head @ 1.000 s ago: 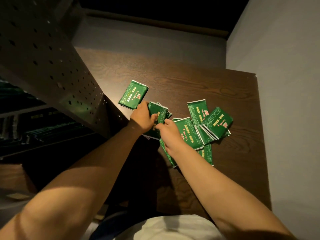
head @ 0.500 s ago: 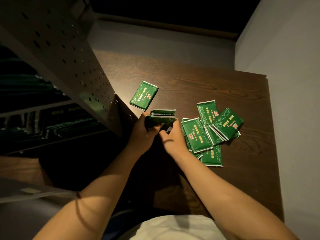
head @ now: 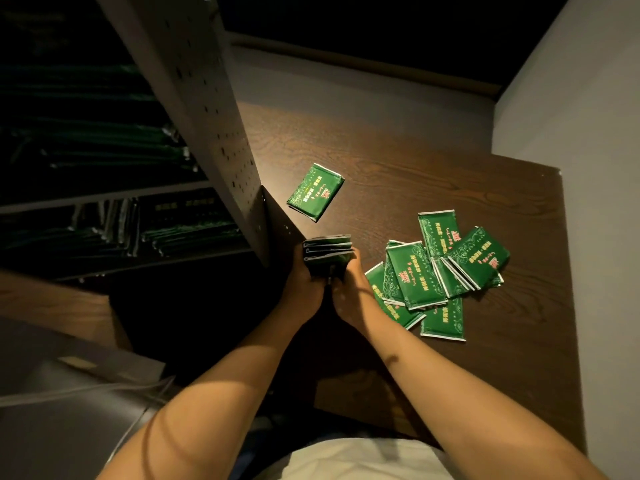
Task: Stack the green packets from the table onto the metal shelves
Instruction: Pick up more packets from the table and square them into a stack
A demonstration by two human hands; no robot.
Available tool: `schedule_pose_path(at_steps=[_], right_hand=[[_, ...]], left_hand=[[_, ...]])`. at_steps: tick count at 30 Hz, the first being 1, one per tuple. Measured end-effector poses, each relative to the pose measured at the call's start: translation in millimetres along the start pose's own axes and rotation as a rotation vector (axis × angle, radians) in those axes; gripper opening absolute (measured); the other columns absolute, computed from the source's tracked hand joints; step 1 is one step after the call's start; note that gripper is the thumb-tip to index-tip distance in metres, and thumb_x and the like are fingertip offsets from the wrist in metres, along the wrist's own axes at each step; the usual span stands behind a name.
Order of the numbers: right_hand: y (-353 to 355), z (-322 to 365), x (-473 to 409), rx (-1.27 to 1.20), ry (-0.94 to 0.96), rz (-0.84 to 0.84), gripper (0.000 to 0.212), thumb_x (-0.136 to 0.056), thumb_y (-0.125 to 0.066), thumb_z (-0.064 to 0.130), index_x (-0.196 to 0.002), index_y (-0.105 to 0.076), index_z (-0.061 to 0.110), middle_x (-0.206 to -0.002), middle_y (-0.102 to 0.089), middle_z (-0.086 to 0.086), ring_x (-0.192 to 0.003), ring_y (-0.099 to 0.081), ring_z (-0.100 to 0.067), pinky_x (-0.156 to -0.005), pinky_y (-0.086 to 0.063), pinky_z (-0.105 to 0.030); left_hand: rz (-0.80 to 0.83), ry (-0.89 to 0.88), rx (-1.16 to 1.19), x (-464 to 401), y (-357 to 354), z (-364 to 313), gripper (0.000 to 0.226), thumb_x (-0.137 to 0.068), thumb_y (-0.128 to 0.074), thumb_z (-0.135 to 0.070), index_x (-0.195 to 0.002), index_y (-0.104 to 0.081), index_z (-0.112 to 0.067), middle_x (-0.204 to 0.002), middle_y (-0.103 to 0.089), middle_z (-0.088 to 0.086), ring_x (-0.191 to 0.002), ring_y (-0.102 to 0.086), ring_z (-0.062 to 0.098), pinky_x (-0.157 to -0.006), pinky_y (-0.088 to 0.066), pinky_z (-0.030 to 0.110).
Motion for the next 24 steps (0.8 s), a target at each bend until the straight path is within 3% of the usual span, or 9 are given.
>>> schedule_pose_path(at_steps=[3, 5, 7, 9, 11, 15, 18, 20, 24], right_hand=[[4.7, 3.8, -11.5, 0.139, 0.053, -0.011, 0.023, -0.1, -0.042, 0.03, -0.085, -0.054, 0.018, -0.083, -0.058, -0.008, -0.075, -0.056, -0.019, -0.068, -0.047, -0.028], [17.6, 14.9, -7.2, 0.384, 0.163, 0.016, 0.019, -0.099, -0.045, 0.028, -0.105, -0.057, 0.015, -0.1, -0.059, -0.005, -0.091, -0.056, -0.021, -0.079, -0.044, -0.029], [28.3, 31.7, 0.5, 0.348, 0.297, 0.111, 0.038, -0.097, -0.042, 0.008, -0.133, -0.038, 0.016, -0.115, -0.052, -0.003, -0.103, -0.053, -0.02, -0.083, -0.039, -0.028], [44.4, 47.0, 6.1, 0.275, 0.276, 0.182, 0.052, -0.095, -0.039, 0.001, -0.14, -0.025, 0.022, -0.121, -0.05, -0.005, -0.103, -0.052, -0.023, -0.079, -0.041, -0.031], [63.8, 66.6, 8.9, 0.188, 0.224, 0.159, 0.052, -0.094, -0.04, 0.0, -0.138, -0.026, 0.024, -0.121, -0.051, -0.007, -0.1, -0.053, -0.022, -0.071, -0.043, -0.032], [119.6, 134.2, 28.2, 0.203, 0.443, 0.021, 0.054, -0.089, -0.047, 0.0, -0.136, -0.032, 0.022, -0.126, -0.048, -0.006, -0.118, -0.046, -0.021, -0.096, -0.039, -0.034], [157.2, 186.7, 54.0, 0.231, 0.655, -0.045, 0.058, -0.085, -0.052, 0.006, -0.135, -0.031, 0.026, -0.127, -0.049, -0.003, -0.121, -0.045, -0.022, -0.102, -0.039, -0.039], [179.5, 230.1, 78.5, 0.22, 0.784, -0.032, 0.057, -0.085, -0.052, 0.01, -0.129, -0.03, 0.038, -0.126, -0.052, 0.002, -0.119, -0.05, -0.016, -0.098, -0.041, -0.033], [216.0, 303.9, 132.3, 0.129, 0.947, 0.034, 0.064, -0.092, -0.056, -0.001, -0.126, -0.026, 0.044, -0.116, -0.052, 0.018, -0.105, -0.055, 0.012, -0.08, -0.045, -0.005]], left_hand=[[0.028, -0.018, -0.025, -2.0, 0.9, -8.0, 0.057, -0.086, -0.054, 0.01, -0.135, -0.037, -0.012, -0.122, -0.052, -0.002, -0.118, -0.048, 0.012, -0.097, -0.035, 0.019], [0.056, -0.043, -0.045, -3.1, -1.5, -21.3, 0.057, -0.089, -0.053, 0.007, -0.138, -0.035, -0.015, -0.124, -0.051, -0.005, -0.118, -0.045, 0.005, -0.095, -0.033, 0.014], [0.082, -0.082, -0.064, -1.3, -3.1, -41.9, 0.055, -0.09, -0.052, 0.005, -0.139, -0.036, -0.015, -0.122, -0.05, -0.009, -0.116, -0.044, 0.001, -0.084, -0.033, 0.0], [0.106, -0.128, -0.061, -4.3, -7.5, -62.8, 0.056, -0.09, -0.052, 0.005, -0.14, -0.035, -0.014, -0.122, -0.052, -0.007, -0.117, -0.046, 0.004, -0.082, -0.034, -0.002], [0.103, -0.176, -0.103, -1.4, -8.8, -90.0, 0.06, -0.089, -0.049, 0.006, -0.143, -0.03, -0.014, -0.126, -0.05, -0.003, -0.119, -0.045, 0.007, -0.09, -0.035, 0.006], [0.12, -0.392, -0.047, 13.3, -11.8, -175.7, 0.061, -0.077, -0.048, 0.01, -0.13, -0.04, -0.02, -0.122, -0.057, -0.002, -0.119, -0.054, 0.009, -0.106, -0.043, 0.032], [0.126, -0.509, -0.025, 32.4, -5.8, -236.5, 0.061, -0.075, -0.052, 0.003, -0.131, -0.041, -0.02, -0.127, -0.057, 0.002, -0.123, -0.053, 0.015, -0.104, -0.044, 0.048], [0.107, -0.605, -0.051, 56.8, 6.3, -285.9, 0.06, -0.078, -0.052, 0.001, -0.132, -0.038, -0.022, -0.128, -0.054, 0.0, -0.123, -0.051, 0.01, -0.105, -0.044, 0.043], [0.117, -0.784, -0.043, 112.5, 29.6, -364.7, 0.053, -0.087, -0.053, -0.007, -0.135, -0.036, -0.024, -0.127, -0.055, -0.006, -0.119, -0.053, 0.007, -0.099, -0.05, 0.04]])
Point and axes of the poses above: each hand's wrist, its own x-axis away from the middle knuckle, its own y-axis out of the back of the hand, z = x × y, the point moved 8 cm from there along -x, towards the middle knuckle
